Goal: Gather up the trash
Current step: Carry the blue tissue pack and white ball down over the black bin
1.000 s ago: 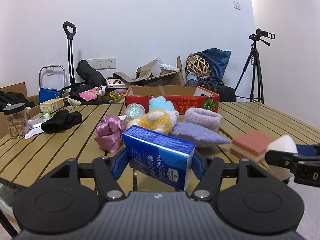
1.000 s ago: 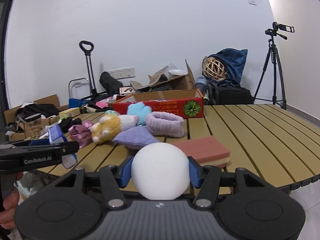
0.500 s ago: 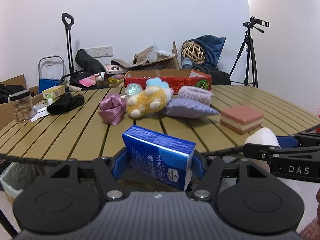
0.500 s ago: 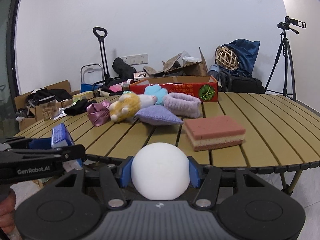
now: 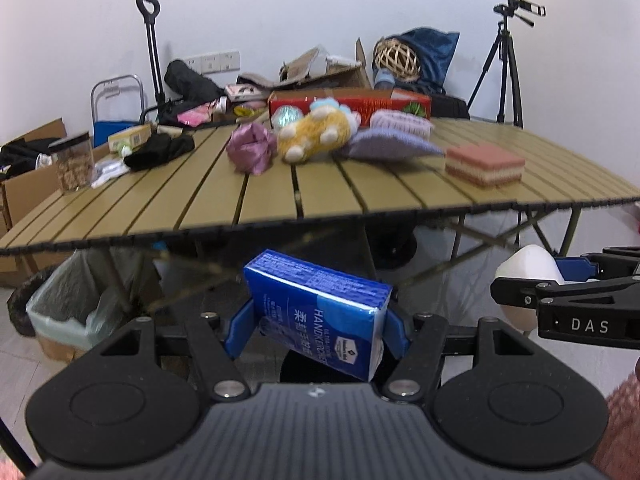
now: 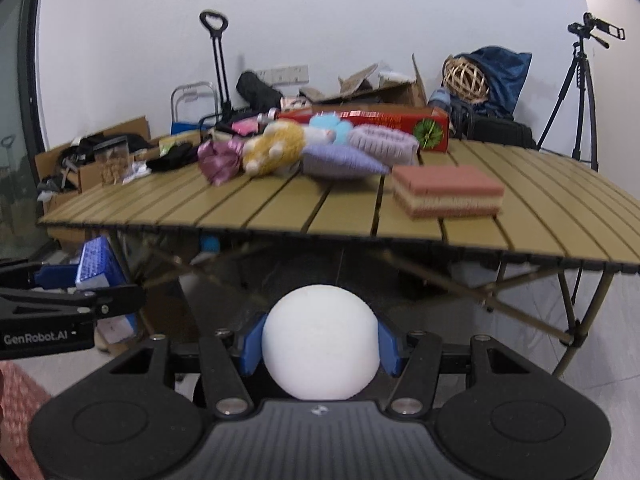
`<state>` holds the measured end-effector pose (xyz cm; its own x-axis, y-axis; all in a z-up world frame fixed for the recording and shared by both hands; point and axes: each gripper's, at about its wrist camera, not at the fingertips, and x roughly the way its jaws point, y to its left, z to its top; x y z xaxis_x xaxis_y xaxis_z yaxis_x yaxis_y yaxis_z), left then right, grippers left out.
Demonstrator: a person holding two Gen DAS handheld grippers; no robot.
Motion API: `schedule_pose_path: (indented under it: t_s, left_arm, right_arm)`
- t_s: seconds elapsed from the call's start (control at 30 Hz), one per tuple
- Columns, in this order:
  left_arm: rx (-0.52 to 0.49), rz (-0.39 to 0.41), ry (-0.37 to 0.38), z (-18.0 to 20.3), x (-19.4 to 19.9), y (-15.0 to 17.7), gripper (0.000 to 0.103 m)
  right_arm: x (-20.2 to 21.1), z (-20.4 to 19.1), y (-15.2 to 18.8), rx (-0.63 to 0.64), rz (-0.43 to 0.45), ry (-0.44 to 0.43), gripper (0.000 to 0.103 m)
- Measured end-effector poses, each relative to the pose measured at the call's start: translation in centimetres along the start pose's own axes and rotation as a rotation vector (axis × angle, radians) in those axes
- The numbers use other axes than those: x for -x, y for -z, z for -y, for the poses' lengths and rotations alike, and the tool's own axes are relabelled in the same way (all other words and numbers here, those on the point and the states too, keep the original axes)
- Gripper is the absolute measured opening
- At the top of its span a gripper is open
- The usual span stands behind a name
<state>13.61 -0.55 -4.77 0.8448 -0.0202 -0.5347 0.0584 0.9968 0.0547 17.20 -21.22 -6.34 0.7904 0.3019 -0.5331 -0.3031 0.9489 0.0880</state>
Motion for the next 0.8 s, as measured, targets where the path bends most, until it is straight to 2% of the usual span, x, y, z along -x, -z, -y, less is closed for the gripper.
schedule_pose_path:
  t_s: [0.37, 0.8]
  left_arm:
    - [0.005, -0.122, -0.024, -0.6, 0.2, 3.9, 0.066]
    - [0.023, -0.272, -0.049, -1.8, -1.4, 7.1, 0.066]
  right_arm:
    - [-0.1, -2.0, 4.2, 0.059, -0.154, -0.009, 0.055]
    - [-2.1, -3.2, 6.3, 0.104, -0.291, 0.003, 0.055]
